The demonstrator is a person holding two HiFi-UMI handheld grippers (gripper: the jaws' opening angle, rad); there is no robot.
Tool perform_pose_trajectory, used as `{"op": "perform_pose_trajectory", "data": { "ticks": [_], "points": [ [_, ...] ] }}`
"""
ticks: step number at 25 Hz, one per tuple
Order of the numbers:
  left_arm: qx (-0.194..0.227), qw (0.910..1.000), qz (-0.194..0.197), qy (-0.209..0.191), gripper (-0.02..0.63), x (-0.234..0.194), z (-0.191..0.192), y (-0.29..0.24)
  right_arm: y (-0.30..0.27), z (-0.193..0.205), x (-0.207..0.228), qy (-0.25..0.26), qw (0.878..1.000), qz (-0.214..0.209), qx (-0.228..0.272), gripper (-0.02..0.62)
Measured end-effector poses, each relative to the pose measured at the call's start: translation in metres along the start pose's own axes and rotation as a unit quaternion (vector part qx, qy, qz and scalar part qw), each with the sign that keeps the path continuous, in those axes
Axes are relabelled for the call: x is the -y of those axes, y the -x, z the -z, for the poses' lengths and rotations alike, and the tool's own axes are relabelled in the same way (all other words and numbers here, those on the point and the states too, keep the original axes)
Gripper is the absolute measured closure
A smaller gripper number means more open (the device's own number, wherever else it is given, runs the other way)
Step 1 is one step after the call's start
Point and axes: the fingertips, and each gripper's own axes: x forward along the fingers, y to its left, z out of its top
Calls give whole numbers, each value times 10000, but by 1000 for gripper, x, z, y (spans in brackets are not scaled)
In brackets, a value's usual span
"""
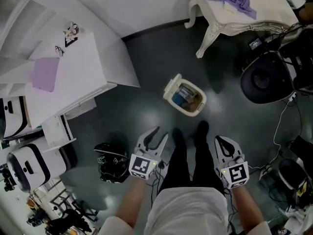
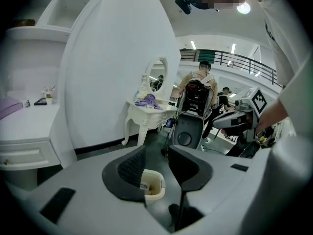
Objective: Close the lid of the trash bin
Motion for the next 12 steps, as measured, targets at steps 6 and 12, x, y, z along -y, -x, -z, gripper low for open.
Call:
{"op": "perform_pose_trajectory", "data": {
  "ticks": [6,12],
  "points": [
    [-151,9996,-215,33,440,-38,26,-59,-40,20,31,-180,9998,-105,-81,583],
    [-391,9985,-364,-97,434,-73,65,-119,-81,46,52,-247,9990,-298,-227,583]
  ]
}}
